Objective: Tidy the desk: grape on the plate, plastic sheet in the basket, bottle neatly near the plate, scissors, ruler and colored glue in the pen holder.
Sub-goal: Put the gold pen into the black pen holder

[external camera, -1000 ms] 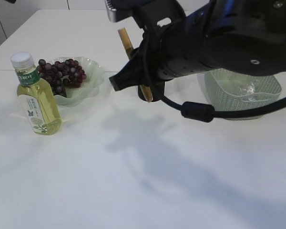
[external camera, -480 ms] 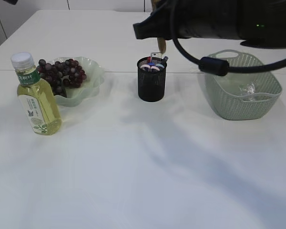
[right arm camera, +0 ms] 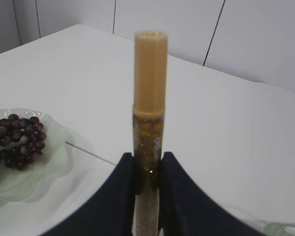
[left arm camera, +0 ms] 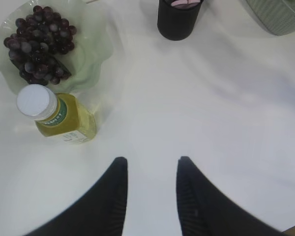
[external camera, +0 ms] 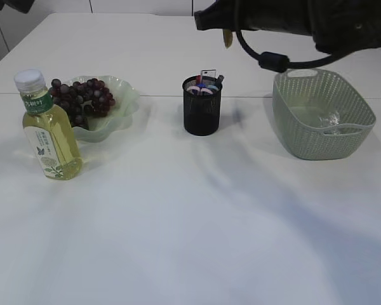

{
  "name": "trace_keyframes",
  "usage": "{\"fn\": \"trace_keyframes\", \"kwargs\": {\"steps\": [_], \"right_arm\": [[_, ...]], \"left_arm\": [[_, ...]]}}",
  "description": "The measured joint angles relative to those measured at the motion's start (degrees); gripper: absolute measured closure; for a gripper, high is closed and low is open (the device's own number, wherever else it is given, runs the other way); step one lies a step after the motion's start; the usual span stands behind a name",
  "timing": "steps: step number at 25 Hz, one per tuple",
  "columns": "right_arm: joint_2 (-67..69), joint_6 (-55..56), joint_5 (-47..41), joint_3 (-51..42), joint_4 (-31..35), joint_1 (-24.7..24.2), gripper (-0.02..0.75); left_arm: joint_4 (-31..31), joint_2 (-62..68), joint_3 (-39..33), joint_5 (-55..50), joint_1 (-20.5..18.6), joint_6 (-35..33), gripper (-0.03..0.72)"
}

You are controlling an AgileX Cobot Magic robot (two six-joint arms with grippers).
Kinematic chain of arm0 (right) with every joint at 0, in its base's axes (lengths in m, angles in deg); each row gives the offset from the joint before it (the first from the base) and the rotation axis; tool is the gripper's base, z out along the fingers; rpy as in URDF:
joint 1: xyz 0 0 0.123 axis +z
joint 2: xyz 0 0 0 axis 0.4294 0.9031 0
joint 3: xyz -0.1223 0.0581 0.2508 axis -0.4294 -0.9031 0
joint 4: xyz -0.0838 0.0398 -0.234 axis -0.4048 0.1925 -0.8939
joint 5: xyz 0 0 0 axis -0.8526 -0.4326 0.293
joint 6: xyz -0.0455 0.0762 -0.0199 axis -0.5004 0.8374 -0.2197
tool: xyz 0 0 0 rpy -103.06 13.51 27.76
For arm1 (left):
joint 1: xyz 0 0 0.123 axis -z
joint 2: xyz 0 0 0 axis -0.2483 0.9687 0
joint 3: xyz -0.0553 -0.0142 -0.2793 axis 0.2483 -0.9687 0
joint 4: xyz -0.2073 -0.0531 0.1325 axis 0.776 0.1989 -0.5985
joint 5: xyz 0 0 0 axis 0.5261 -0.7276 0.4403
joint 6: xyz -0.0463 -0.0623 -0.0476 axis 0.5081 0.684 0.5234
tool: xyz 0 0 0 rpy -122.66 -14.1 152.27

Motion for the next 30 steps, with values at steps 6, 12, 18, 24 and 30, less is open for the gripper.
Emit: {"fn": "trace_keyframes", "kwargs": {"steps": [6, 12, 18, 24, 30], "right_arm": [[8.3, 3.4, 0.2, 7.6, -0.9, -1.6, 0.596], [16.9, 5.3, 0.2, 16.4, -1.0, -2.5, 0.596], [22.1, 6.4, 0.2, 22.2, -1.0, -3.8, 0.596], [25.3, 7.4, 0.0, 23.3, -1.0, -4.4, 0.596], [27.9, 9.2, -0.1, 24.2, -1.0, -4.4, 0.596]], "left_arm": [[-0.1, 0.1, 0.0, 0.0, 0.0, 0.0, 0.442], [-1.1, 0.1, 0.0, 0.0, 0.0, 0.0, 0.442], [-1.6, 0.1, 0.0, 0.0, 0.0, 0.0, 0.442], [-2.9, 0.1, 0.0, 0.0, 0.0, 0.0, 0.442], [-3.6, 0.1, 0.0, 0.0, 0.0, 0.0, 0.442]]}}
